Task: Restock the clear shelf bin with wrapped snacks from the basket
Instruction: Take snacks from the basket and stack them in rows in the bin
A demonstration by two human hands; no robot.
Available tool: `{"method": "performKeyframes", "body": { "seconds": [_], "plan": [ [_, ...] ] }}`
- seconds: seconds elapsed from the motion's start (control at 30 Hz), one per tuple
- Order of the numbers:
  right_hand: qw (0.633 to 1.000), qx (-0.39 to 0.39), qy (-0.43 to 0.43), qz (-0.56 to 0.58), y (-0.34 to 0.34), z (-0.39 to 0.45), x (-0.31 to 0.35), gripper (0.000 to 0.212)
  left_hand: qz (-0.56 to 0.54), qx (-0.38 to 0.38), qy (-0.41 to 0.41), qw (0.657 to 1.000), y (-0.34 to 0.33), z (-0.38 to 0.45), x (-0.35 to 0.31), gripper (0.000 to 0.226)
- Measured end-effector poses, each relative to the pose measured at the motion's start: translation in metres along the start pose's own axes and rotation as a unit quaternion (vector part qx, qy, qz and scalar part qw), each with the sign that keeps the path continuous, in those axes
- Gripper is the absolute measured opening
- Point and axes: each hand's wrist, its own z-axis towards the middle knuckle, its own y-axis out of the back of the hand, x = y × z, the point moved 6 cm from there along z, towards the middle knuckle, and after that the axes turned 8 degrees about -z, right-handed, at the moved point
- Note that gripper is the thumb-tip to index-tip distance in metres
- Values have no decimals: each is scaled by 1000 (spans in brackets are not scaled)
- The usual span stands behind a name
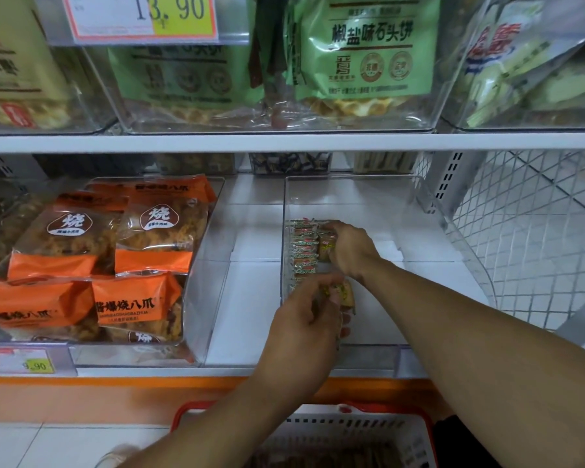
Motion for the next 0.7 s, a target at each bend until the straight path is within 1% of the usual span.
{"method": "performKeyframes", "body": {
  "seconds": [0.17, 0.27, 0.33, 0.4, 0.47, 0.5, 0.53, 0.57, 0.63, 0.67, 0.7],
  "plan": [
    [998, 41, 35, -28, -3, 3, 0, 63, 4, 4, -8, 1000, 1, 1, 1, 27],
    [997, 61, 25, -25, 3, 1, -2, 67, 3, 9, -8, 1000, 1, 0, 3, 30],
    [998, 53, 16, -24, 16, -3, -2, 69, -11, 10, -12, 1000, 2, -1, 1, 35],
    [999, 22, 21, -36, 39, -12, 0, 61, -27, 14, -18, 999, 4, -2, -2, 45],
    [999, -9, 47, -1, 63, -27, 6, 38, -47, 16, -26, 998, 5, -2, -6, 51],
    [997, -10, 58, 46, 72, -38, 11, 24, -58, 14, -34, 998, 6, -2, -7, 53],
    [992, 5, 67, 108, 80, -51, 15, 14, -70, 11, -45, 996, 8, -2, -9, 54],
    [983, 33, 78, 163, 86, -65, 20, 14, -80, 9, -57, 995, 9, -3, -11, 55],
    [958, 113, 101, 244, 94, -96, 29, 29, -89, 14, -80, 993, 13, -6, -15, 56],
    [947, 148, 110, 263, 97, -111, 32, 31, -90, 18, -86, 992, 15, -7, -16, 58],
    [941, 172, 121, 265, 98, -124, 35, 29, -92, 24, -88, 992, 16, -9, -18, 61]
  ]
}}
